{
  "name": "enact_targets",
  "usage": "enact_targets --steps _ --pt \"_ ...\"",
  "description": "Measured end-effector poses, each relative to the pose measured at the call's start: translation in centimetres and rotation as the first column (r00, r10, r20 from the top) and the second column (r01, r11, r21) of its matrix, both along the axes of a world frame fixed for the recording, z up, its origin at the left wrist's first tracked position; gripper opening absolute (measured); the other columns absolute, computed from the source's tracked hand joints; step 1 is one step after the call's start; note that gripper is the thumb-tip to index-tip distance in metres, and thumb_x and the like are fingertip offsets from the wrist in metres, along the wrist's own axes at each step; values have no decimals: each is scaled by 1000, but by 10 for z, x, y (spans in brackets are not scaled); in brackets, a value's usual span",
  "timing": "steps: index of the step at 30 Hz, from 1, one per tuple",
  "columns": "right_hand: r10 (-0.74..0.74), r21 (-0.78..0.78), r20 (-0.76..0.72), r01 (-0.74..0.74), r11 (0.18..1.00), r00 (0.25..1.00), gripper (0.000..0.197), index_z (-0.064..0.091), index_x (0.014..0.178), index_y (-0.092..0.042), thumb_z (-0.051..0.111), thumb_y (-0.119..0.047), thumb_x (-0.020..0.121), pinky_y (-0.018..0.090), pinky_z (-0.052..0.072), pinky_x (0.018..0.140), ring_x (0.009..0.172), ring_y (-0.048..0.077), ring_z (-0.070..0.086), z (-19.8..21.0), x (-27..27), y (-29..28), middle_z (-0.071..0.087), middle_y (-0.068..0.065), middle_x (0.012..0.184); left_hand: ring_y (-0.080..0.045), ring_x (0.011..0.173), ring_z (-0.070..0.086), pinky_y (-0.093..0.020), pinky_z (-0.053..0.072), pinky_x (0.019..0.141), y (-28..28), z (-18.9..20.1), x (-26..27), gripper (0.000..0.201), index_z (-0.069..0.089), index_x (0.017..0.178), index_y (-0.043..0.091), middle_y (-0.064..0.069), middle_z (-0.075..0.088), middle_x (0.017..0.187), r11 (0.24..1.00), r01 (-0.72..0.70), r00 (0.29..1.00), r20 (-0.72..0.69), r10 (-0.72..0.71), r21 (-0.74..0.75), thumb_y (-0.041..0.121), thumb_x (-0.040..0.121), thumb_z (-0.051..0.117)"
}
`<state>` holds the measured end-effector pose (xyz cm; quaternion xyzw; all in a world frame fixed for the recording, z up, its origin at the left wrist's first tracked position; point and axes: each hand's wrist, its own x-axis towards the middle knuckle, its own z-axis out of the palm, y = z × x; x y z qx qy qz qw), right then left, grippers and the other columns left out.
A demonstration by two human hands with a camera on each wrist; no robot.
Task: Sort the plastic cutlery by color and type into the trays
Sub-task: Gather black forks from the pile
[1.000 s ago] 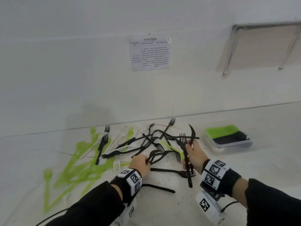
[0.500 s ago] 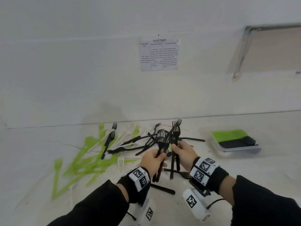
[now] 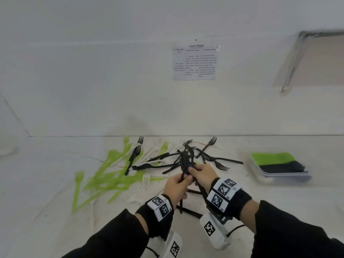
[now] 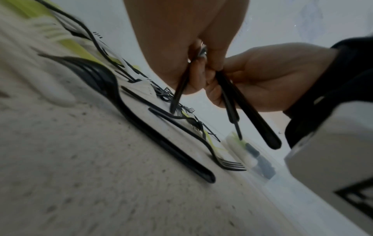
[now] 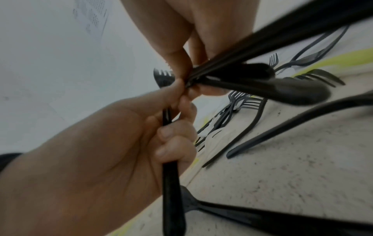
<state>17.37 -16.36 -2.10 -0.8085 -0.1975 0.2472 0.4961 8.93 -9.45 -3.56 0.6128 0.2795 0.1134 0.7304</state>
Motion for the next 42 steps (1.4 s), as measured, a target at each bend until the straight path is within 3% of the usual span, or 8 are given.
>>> enact_targets --steps 4,9,17,23,27,29,34,42 --pt "72 -18 -23 -72 997 997 30 59 67 -18 49 -18 95 28 40 55 57 17 49 -1 -3 4 56 3 61 -6 37 30 -19 23 38 3 3 -5 36 56 77 6 -1 45 60 988 -64 998 -15 62 -140 20 97 30" --pt "-89 49 182 82 995 979 20 66 95 -7 49 -19 94 30 44 80 88 24 60 4 -10 10 66 8 89 -9 42 36 -21 32 40 3 0 -10 38 60 83 5 -1 40 55 957 -277 961 -9 278 -79 17 101 29" --pt "-39 76 107 31 997 993 13 54 82 -17 48 -17 93 32 46 84 88 22 57 3 -30 37 60 6 90 -32 90 64 -47 51 86 15 -19 2 36 65 91 6 -15 68 92 920 -340 936 -23 352 196 25 98 35" --pt "-103 161 95 87 983 990 10 56 91 -13 46 -14 93 29 41 75 75 18 52 4 -31 45 55 -1 76 -45 97 59 -47 49 80 26 -8 -11 40 64 89 10 -22 58 81 877 -430 891 -58 451 213 25 101 29" --pt "-19 119 93 7 993 996 12 59 89 -16 48 -19 92 34 44 73 64 14 48 12 -26 57 51 -5 68 -33 96 59 -41 48 85 35 12 -12 43 60 82 18 -13 60 96 882 -460 882 -65 468 102 32 102 25" --pt "7 101 99 -17 995 995 13 60 85 -19 49 -21 92 40 48 79 70 18 53 16 -24 66 55 -5 71 -27 80 59 -34 52 69 42 16 -10 33 64 93 14 -7 61 90 907 -417 904 -73 421 62 29 100 36" --pt "29 -1 177 -29 1000 984 25 64 103 -5 46 -19 95 35 46 89 96 30 60 22 -28 83 66 16 98 -28 79 61 -39 53 70 59 26 -9 27 62 88 7 -13 63 86 934 -330 943 -93 320 -138 21 98 40" --pt "63 -131 188 -39 991 980 32 62 113 -2 42 -22 97 31 44 88 106 32 59 28 -45 98 64 19 113 -22 73 58 -29 47 56 68 25 -20 23 58 87 8 -11 60 84 956 -256 966 -59 250 -142 13 98 39"
